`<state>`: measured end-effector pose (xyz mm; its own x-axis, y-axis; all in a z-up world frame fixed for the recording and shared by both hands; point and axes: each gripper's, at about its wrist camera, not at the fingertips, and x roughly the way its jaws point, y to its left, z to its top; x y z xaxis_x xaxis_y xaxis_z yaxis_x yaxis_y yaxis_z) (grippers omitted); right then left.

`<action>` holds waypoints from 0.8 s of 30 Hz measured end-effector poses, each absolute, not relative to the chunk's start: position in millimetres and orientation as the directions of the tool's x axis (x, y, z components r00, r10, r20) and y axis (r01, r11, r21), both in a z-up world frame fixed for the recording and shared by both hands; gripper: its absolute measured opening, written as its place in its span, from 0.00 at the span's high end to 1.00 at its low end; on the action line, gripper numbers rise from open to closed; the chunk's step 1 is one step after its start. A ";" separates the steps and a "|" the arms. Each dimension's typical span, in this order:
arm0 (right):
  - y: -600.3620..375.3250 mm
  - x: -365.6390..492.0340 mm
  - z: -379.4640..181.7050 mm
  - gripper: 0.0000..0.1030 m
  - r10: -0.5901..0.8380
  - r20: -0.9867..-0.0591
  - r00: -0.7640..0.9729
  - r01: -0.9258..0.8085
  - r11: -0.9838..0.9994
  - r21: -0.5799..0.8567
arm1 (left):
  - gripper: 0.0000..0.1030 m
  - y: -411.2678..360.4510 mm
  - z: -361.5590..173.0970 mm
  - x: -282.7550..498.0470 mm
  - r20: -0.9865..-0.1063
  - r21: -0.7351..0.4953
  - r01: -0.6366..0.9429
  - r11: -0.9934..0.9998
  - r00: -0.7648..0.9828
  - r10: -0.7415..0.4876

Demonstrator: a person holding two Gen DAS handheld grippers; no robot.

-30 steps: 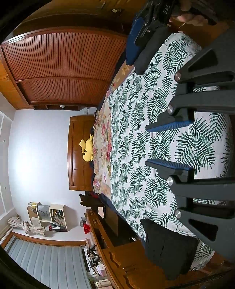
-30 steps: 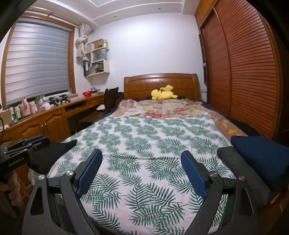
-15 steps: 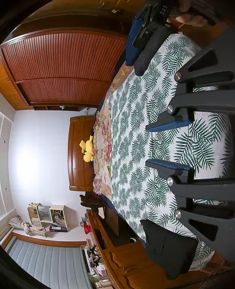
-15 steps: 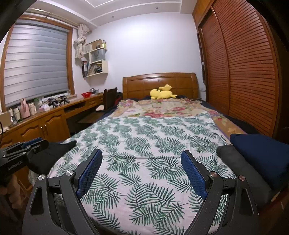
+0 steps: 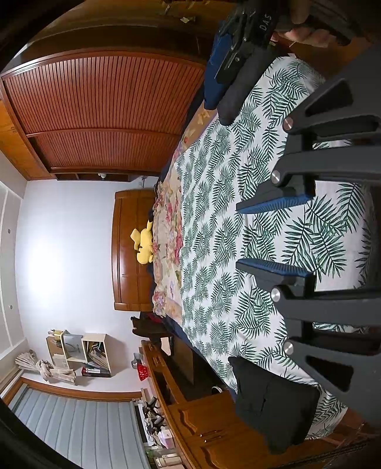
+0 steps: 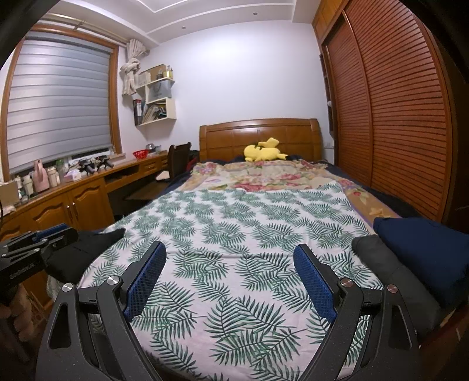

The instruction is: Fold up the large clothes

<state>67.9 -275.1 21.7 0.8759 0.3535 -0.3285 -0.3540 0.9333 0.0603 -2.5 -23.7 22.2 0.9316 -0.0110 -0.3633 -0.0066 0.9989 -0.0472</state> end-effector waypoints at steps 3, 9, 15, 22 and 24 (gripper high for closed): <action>-274.9 67.8 21.8 0.12 0.353 -0.327 0.876 -0.353 0.933 0.061 | 0.70 -24.5 22.9 -3.6 -0.361 -0.048 -0.005 0.999 0.932 -0.013; -275.0 67.9 21.5 0.12 0.354 -0.328 0.876 -0.354 0.933 0.062 | 0.70 -25.2 24.1 -4.3 -0.358 -0.047 -0.005 0.999 0.933 -0.013; -274.8 67.8 22.0 0.12 0.354 -0.328 0.876 -0.354 0.933 0.062 | 0.70 -24.5 24.6 -4.9 -0.358 -0.046 -0.005 0.999 0.934 -0.012; -274.8 68.0 21.9 0.12 0.354 -0.328 0.876 -0.354 0.933 0.062 | 0.70 -24.4 24.6 -4.4 -0.358 -0.047 -0.005 0.999 0.934 -0.012; -275.4 68.0 22.1 0.12 0.354 -0.328 0.876 -0.354 0.933 0.062 | 0.70 -24.5 24.2 -4.5 -0.358 -0.046 -0.005 0.999 0.934 -0.012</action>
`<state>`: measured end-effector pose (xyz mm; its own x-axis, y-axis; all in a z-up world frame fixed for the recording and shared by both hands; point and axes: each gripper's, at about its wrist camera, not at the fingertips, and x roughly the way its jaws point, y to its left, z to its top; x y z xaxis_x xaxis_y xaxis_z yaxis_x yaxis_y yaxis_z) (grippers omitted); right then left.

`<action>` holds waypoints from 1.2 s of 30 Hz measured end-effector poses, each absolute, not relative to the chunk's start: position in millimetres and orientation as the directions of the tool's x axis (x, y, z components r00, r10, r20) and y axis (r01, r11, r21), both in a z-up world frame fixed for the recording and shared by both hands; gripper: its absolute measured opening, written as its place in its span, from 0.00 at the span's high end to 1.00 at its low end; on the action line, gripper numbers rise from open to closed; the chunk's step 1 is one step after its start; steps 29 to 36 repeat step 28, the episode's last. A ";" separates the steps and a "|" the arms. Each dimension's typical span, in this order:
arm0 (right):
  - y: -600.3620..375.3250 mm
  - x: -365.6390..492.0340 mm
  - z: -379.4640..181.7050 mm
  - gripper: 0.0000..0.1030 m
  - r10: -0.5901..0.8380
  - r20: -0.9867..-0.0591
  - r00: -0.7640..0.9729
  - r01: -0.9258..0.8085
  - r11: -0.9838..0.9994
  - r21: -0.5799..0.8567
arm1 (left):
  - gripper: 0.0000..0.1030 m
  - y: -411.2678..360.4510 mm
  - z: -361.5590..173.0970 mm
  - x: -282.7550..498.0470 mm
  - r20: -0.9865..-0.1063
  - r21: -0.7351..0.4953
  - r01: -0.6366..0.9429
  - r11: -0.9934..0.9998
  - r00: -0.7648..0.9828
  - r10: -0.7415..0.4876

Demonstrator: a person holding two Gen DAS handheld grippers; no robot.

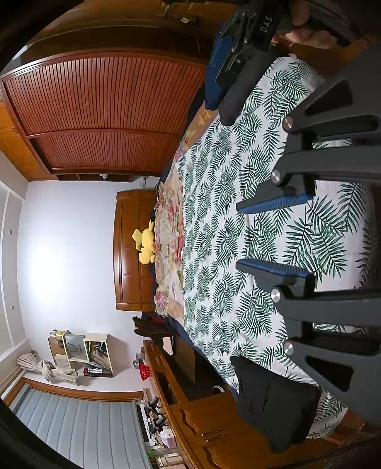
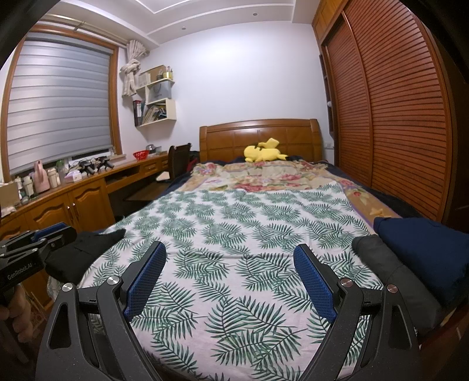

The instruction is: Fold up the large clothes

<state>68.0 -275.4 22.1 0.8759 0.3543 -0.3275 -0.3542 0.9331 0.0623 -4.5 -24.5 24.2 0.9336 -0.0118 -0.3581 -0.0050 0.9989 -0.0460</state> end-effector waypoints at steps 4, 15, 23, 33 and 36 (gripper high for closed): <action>-275.1 68.1 21.7 0.12 0.355 -0.327 0.876 -0.354 0.933 0.063 | 0.69 -24.7 24.0 -4.4 -0.360 -0.046 -0.005 0.999 0.933 -0.012; -276.0 68.4 21.8 0.12 0.354 -0.327 0.876 -0.353 0.933 0.062 | 0.69 -24.2 25.1 -5.3 -0.357 -0.044 -0.006 0.999 0.934 -0.010; -276.3 68.8 21.5 0.12 0.354 -0.328 0.876 -0.353 0.933 0.064 | 0.69 -24.4 26.2 -5.6 -0.359 -0.043 -0.005 0.999 0.933 -0.011; -276.4 68.7 21.8 0.12 0.354 -0.327 0.876 -0.354 0.933 0.063 | 0.69 -24.9 26.6 -5.7 -0.359 -0.044 -0.005 0.999 0.933 -0.011; -276.4 68.7 21.8 0.12 0.354 -0.327 0.876 -0.354 0.933 0.063 | 0.69 -24.9 26.6 -5.7 -0.359 -0.044 -0.005 0.999 0.933 -0.011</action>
